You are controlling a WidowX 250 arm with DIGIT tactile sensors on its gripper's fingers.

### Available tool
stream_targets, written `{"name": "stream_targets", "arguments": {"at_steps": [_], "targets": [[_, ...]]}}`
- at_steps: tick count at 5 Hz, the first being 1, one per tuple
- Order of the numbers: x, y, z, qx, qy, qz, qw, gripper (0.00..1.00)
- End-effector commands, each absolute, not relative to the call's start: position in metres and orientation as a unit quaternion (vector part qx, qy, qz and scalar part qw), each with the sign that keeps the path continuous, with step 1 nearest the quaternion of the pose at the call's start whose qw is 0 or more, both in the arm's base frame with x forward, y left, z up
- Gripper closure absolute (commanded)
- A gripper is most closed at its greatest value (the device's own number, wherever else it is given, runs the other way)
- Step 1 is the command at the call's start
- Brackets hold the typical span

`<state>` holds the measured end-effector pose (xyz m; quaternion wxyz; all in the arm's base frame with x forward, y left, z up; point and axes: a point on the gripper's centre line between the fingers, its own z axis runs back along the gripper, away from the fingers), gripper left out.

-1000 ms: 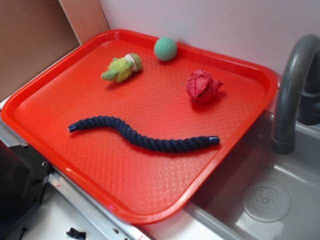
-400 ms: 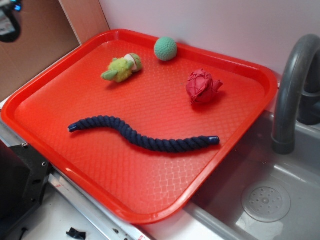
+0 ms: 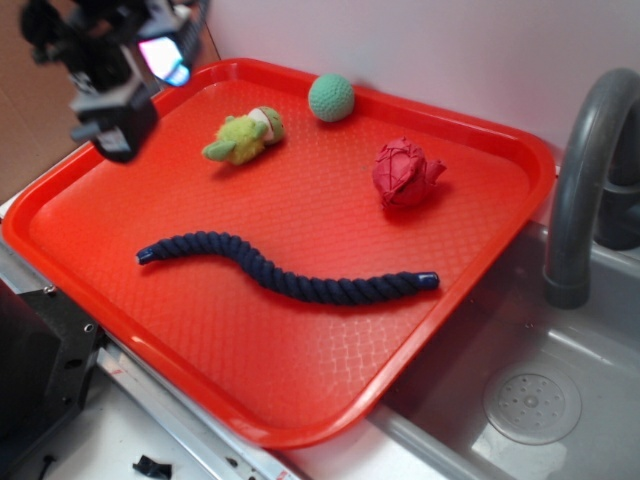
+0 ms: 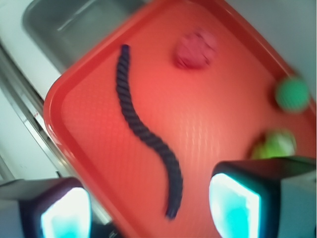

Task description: Grab the blue rope.

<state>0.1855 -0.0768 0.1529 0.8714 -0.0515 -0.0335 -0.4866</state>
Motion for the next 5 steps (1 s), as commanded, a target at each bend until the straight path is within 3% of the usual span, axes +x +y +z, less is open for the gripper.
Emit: {"name": "stream_targets", "arguments": {"at_steps": [1,3,4,5], "targets": [[0.190,-0.096,0.119,-0.048,-0.030,-0.575,0.817,0.00],[0.189,-0.105,0.069,-0.065,-0.014,-0.595,0.801,0.00],[0.188,-0.108,0.045,-0.046,0.015,-0.606,0.794,0.00],[0.188,-0.110,0.022,-0.002,0.048,-0.610,0.791,0.00]]}}
